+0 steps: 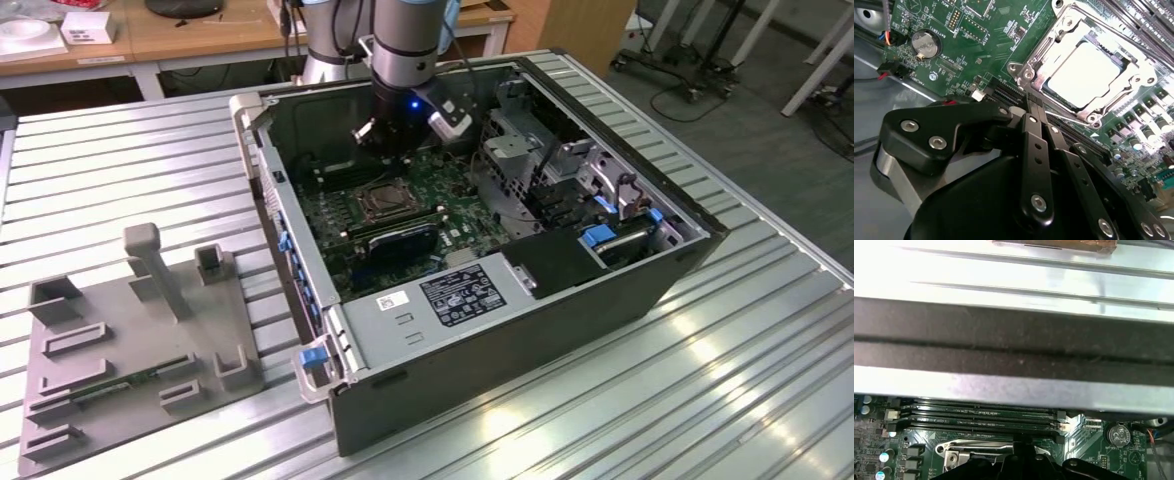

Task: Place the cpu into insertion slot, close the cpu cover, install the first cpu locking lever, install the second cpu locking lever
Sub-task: 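Install the first cpu locking lever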

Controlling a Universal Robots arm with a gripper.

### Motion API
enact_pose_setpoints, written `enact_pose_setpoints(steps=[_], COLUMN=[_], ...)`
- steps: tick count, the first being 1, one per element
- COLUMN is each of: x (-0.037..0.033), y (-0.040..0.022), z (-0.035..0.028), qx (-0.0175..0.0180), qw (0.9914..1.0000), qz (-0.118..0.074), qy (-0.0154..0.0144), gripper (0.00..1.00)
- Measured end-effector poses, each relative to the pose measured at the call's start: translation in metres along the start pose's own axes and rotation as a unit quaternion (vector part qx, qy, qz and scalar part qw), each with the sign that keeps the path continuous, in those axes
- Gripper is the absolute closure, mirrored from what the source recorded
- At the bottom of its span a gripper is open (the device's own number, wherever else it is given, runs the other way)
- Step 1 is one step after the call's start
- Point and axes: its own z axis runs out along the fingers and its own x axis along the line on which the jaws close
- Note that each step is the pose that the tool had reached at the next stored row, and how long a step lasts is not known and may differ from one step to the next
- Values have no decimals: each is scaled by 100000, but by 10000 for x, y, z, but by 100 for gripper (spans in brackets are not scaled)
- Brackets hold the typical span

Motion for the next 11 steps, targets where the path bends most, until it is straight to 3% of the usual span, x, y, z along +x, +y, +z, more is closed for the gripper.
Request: enact_pose_setpoints(steps=[11], x=[-7], y=[102], z=[-1], qx=[-2], qw=[100000], qz=[-5], qy=[2], gripper=[90])
